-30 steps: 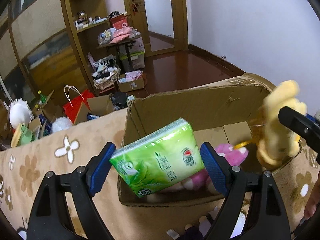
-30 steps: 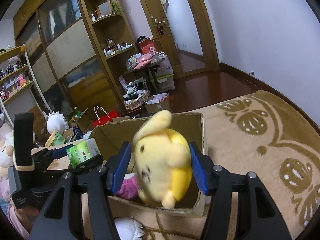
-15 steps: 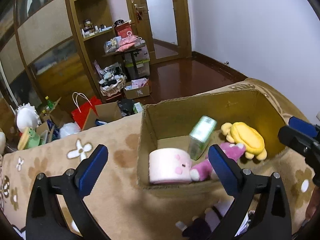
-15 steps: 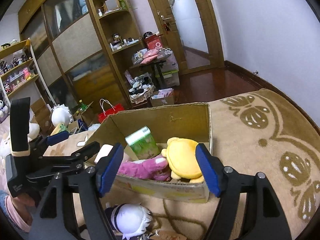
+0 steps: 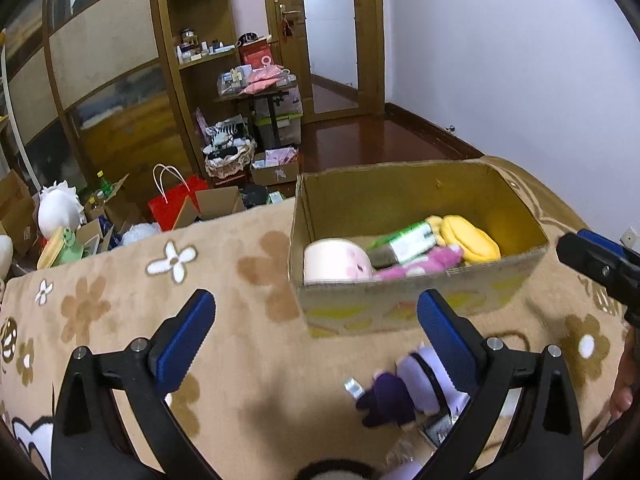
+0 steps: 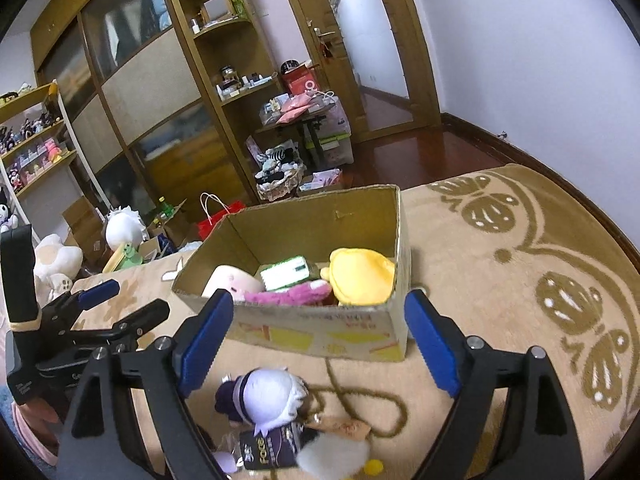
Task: Organize soft objects
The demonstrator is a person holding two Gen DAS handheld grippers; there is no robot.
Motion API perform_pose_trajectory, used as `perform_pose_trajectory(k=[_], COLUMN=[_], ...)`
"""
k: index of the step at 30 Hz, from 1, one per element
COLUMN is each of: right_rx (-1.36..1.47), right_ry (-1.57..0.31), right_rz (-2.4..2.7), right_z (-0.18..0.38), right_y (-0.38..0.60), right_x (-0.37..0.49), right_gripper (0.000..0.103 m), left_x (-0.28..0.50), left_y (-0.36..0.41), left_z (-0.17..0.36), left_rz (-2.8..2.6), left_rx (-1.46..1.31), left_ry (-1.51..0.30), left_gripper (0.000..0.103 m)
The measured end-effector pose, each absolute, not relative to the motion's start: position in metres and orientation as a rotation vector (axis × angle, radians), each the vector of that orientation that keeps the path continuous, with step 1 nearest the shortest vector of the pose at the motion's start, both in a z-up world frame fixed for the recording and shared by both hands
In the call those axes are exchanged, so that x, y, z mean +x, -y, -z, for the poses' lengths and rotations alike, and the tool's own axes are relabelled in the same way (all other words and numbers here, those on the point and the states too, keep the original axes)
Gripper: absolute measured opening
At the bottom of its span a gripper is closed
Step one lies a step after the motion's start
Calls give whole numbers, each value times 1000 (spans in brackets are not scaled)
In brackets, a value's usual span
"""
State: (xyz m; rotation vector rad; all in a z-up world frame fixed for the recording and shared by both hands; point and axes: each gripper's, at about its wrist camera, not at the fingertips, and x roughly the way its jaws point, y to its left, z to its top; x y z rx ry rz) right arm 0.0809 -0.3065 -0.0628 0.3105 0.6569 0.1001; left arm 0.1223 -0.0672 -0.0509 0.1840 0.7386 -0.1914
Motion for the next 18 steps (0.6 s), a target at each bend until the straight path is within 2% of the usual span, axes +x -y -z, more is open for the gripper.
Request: perform_pose_trajectory(k=[18], right_rx=[313], right_ry=[-652], right_rz=[-119], right_z=[47], right_y=[292], right_x=[25], right_gripper=[92], left_x=[63], left_y=[66], left_z=[40], left_rz=[232], left_rx=[220], left_ry=[-771], left_gripper=[100])
